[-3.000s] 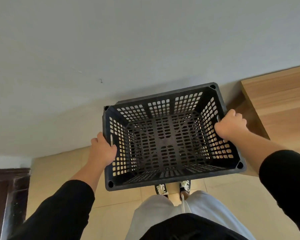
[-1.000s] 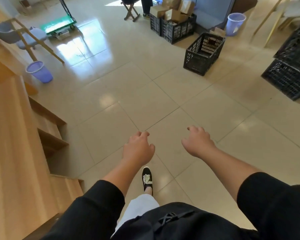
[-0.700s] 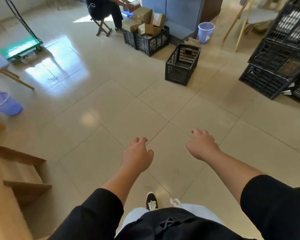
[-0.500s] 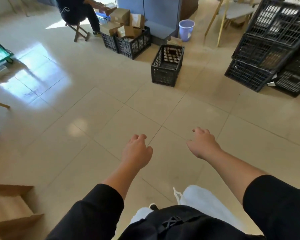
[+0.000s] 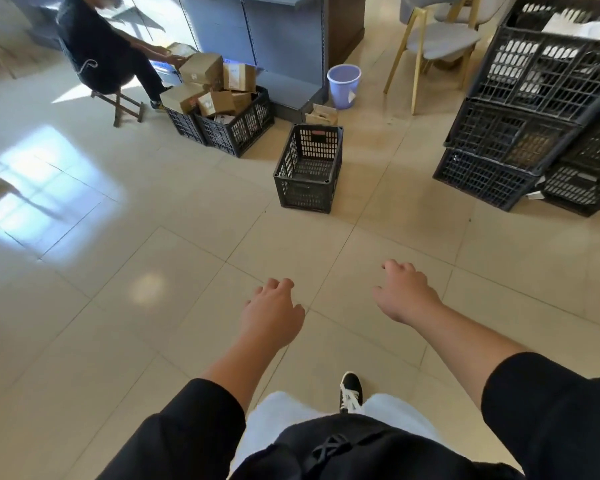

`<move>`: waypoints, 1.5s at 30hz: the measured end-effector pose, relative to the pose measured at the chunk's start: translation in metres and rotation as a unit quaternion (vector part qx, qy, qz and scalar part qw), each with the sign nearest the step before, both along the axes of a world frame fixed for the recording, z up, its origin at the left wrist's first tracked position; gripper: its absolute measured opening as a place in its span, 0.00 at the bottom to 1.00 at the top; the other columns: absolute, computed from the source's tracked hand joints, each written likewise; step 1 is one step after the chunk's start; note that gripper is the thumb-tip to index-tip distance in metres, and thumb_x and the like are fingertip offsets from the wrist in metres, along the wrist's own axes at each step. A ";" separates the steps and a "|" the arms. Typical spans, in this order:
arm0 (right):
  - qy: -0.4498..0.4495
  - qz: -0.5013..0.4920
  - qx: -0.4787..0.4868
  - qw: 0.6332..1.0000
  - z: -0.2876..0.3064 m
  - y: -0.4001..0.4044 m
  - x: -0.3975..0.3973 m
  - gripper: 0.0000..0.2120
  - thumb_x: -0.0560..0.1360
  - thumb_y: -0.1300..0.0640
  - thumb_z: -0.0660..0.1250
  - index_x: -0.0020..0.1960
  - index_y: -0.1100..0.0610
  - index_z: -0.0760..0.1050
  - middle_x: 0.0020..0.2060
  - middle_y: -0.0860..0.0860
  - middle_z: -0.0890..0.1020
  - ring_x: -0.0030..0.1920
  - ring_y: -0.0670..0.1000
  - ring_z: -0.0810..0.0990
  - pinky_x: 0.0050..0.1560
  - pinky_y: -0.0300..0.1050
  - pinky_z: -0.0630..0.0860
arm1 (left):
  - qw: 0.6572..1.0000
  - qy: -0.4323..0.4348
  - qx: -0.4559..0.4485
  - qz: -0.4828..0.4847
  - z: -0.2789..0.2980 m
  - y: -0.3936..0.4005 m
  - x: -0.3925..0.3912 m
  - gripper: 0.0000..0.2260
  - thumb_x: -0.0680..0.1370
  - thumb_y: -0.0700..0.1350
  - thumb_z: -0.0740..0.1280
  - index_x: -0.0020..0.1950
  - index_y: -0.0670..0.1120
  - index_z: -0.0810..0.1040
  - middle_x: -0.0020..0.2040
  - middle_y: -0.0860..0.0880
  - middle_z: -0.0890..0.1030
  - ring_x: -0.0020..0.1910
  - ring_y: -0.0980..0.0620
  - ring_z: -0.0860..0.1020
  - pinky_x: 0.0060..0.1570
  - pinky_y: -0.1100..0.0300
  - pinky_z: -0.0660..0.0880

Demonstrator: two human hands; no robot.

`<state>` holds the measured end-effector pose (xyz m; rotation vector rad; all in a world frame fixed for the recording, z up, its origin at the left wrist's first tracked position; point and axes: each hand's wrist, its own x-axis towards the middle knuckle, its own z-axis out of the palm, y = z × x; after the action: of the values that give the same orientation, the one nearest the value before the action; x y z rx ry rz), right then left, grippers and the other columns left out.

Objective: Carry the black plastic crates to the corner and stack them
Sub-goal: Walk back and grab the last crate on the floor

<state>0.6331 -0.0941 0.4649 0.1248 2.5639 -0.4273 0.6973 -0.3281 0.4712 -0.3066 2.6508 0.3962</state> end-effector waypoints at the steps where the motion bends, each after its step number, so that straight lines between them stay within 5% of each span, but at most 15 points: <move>1: 0.000 0.003 0.003 1.000 0.003 0.002 -0.020 0.27 0.84 0.47 0.60 0.81 0.52 0.60 0.76 0.56 0.66 0.72 0.62 0.69 0.63 0.56 0.73 | 1.000 0.000 -0.004 -0.003 0.002 0.002 -0.020 0.25 0.85 0.54 0.61 0.82 0.51 0.65 0.77 0.49 0.70 0.75 0.45 0.69 0.69 0.46 0.70; 27: -0.008 -0.099 0.026 0.995 0.006 0.073 -0.513 0.29 0.82 0.45 0.61 0.81 0.49 0.61 0.75 0.55 0.69 0.71 0.60 0.69 0.64 0.58 0.73 | 0.986 -0.016 -0.009 -0.167 -0.001 0.076 -0.597 0.21 0.84 0.54 0.61 0.76 0.49 0.70 0.72 0.47 0.72 0.70 0.43 0.71 0.66 0.42 0.73; 39: -0.019 0.017 0.054 0.998 -0.001 0.180 -0.771 0.29 0.84 0.43 0.60 0.81 0.51 0.60 0.77 0.56 0.67 0.74 0.61 0.69 0.65 0.59 0.72 | 0.996 -0.024 -0.027 -0.080 -0.019 0.168 -0.806 0.19 0.83 0.52 0.61 0.73 0.49 0.71 0.68 0.48 0.74 0.67 0.44 0.73 0.66 0.41 0.74; 45: -0.033 0.096 0.065 0.993 0.000 0.166 -0.885 0.27 0.84 0.44 0.59 0.79 0.53 0.62 0.74 0.57 0.69 0.71 0.62 0.70 0.62 0.58 0.74 | 0.999 -0.020 -0.002 0.032 -0.027 0.162 -0.871 0.21 0.82 0.55 0.61 0.75 0.53 0.72 0.69 0.49 0.75 0.68 0.45 0.74 0.65 0.41 0.76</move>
<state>-0.2521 0.0721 0.4646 -0.0603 2.5077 -0.1811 -0.1740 -0.1659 0.4445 -0.3974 2.6091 0.4009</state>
